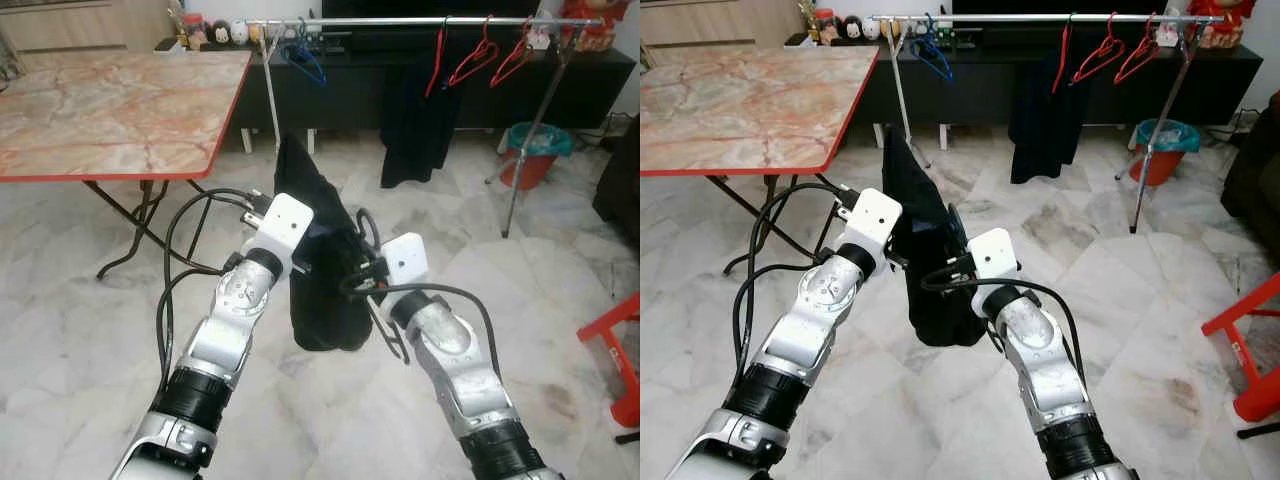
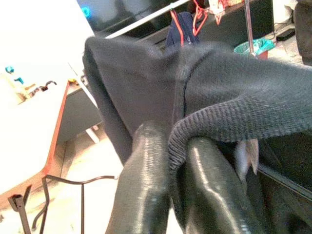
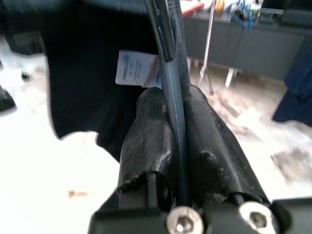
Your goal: Hang hanger
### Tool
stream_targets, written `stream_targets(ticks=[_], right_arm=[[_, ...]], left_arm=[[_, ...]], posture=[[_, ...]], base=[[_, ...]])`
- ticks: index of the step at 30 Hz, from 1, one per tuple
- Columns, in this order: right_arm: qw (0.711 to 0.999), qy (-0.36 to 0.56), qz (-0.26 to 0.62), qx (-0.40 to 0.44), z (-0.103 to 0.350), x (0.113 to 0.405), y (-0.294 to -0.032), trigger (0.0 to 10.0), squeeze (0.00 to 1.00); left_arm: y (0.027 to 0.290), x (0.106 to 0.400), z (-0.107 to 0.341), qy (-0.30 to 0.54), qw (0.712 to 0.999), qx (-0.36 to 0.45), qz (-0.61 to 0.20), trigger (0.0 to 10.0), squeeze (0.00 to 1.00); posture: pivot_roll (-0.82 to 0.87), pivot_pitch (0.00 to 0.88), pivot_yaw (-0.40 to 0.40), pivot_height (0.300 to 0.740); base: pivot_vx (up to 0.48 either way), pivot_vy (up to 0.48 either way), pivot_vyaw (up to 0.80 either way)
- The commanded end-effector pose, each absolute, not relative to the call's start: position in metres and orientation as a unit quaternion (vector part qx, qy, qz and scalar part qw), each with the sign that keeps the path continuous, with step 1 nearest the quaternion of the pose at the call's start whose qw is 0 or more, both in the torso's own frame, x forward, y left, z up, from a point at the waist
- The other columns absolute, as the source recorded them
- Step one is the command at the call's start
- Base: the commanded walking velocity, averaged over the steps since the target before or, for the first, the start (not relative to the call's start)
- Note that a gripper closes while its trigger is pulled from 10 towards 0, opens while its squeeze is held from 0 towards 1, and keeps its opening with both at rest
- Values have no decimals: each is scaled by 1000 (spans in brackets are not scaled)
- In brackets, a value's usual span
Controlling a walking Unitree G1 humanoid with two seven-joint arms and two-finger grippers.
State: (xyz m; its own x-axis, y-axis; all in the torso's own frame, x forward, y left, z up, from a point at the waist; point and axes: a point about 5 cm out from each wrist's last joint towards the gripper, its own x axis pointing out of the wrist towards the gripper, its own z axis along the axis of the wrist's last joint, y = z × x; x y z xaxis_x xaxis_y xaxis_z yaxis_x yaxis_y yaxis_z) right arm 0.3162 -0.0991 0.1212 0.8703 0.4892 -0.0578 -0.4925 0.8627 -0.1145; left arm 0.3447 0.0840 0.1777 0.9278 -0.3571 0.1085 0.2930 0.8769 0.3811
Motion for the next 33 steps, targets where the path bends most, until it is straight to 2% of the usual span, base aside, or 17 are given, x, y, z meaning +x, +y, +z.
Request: stream_targets(ticks=[1,9,12,17,25,30,33], right_arm=[[960,32,264,-86,114,313,-98,0,0],[955,64,271,-98,104,309,-109,0,0],[941,80,308,-115,100,302,-112,0,0],[925,121,319,-165,91,295,-129,0,0],[901,154,348,-207,84,282,-140,0,0],[899,163,322,-249,92,284,-159,0,0],[888,170,334,-268,95,281,-165,0,0]], left_arm=[[87,347,181,-93,966,178,-164,0,0],[89,347,181,-93,966,179,-162,0,0],[89,347,181,-93,966,179,-162,0,0],[92,349,182,-94,967,181,-155,0,0],[97,351,182,-95,967,189,-145,0,0],[103,353,182,-94,966,196,-139,0,0],[107,354,180,-90,966,203,-134,0,0]], posture=[[58,0,31,740],[57,0,34,740],[54,0,35,740],[50,0,35,740],[51,0,35,740],[47,0,33,740],[42,0,33,740]], base=[[0,0,0],[0,0,0],[0,0,0],[0,0,0],[0,0,0],[0,0,0],[0,0,0]])
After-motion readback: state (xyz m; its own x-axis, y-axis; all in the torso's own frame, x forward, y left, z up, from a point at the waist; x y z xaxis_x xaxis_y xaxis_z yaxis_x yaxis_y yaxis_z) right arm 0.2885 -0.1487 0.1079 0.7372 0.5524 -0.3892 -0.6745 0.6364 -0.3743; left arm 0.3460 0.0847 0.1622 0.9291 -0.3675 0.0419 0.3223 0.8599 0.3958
